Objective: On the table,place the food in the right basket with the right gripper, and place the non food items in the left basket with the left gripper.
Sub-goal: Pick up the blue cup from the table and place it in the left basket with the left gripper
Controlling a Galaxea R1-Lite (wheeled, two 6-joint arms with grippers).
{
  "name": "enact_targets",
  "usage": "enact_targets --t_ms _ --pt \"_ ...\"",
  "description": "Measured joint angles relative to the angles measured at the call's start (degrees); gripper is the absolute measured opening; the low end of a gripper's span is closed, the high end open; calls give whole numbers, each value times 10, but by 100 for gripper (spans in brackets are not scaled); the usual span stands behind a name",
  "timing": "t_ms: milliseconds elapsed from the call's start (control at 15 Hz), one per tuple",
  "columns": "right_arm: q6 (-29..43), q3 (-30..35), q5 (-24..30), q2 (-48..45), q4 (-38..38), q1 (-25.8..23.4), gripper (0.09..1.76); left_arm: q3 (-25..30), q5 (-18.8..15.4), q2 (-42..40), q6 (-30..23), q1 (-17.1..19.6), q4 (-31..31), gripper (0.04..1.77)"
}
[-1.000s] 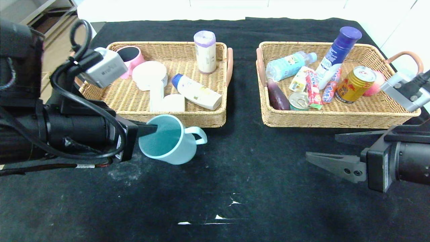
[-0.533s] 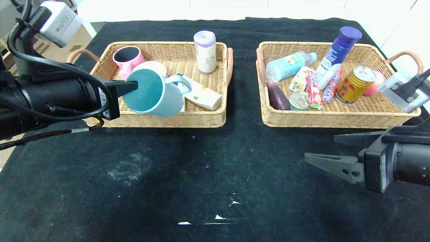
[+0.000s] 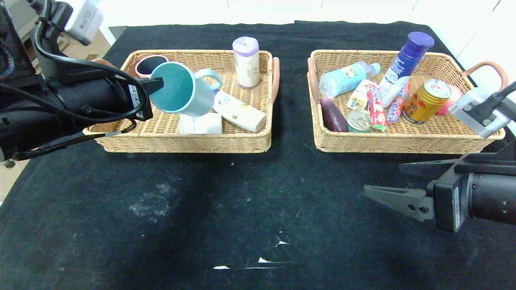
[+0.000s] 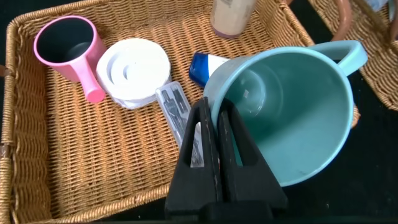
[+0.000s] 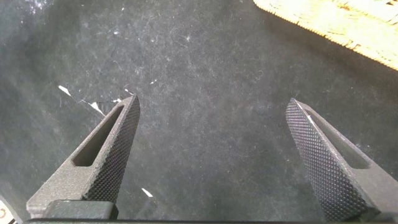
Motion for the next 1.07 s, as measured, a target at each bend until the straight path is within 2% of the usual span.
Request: enact_targets --t_ms 267,467,667,867,1067 --pt "0 1 0 4 -10 -3 171 -15 0 24 0 4 -5 14" --pt "0 1 0 3 -11 -5 171 -20 -1 42 0 6 -33 14" --pt "0 2 0 3 -11 -5 171 -24 -2 51 0 6 -34 64" --pt "0 2 0 4 -11 -6 171 -26 -3 55 1 5 -34 99" --pt "0 2 0 4 -11 -6 171 -26 -2 55 1 5 -34 122"
